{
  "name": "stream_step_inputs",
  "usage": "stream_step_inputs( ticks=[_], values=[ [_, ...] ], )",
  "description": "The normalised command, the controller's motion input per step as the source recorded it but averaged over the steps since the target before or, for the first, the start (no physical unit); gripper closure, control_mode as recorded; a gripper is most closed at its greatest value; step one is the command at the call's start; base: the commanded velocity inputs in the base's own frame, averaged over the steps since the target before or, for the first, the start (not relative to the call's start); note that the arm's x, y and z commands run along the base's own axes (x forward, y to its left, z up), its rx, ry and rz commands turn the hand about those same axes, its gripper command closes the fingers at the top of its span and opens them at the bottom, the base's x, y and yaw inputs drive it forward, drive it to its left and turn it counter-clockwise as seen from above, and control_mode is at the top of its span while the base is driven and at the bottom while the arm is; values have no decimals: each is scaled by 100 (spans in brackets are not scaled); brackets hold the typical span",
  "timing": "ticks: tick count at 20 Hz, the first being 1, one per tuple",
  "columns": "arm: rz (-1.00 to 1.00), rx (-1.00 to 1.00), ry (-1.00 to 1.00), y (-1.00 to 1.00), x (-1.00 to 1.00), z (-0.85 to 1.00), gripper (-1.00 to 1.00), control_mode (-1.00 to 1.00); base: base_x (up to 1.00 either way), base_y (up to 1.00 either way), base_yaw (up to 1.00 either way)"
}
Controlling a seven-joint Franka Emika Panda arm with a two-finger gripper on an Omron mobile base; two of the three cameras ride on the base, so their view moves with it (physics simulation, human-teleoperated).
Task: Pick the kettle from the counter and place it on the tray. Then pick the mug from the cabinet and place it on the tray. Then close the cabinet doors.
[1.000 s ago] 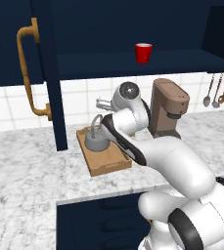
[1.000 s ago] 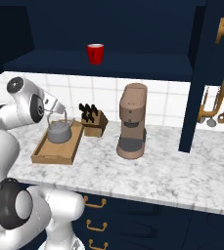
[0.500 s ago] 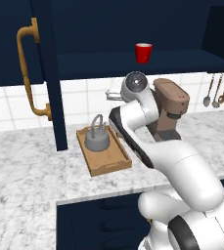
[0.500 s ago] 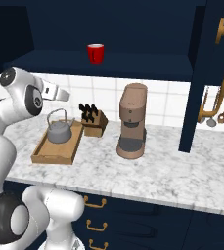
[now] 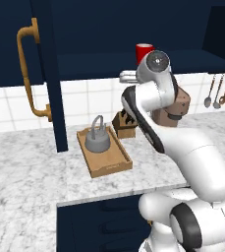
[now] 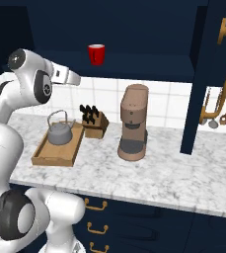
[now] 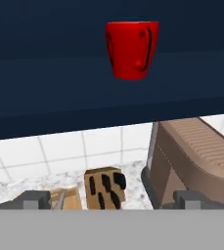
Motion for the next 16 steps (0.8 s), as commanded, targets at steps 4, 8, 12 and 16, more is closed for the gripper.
stream_step_inputs(
  ticks=[4, 8, 12, 16],
  values=[
    [7, 2, -4, -47, 11, 57, -100, -100, 0, 0, 0],
    [2, 5, -6, -51, 22, 47, -100, -100, 0, 0, 0],
    [6, 3, -2, -44, 36, 39, -100, -100, 0, 0, 0],
    [9, 3, 0, -26, 45, 21, -100, -100, 0, 0, 0]
  ],
)
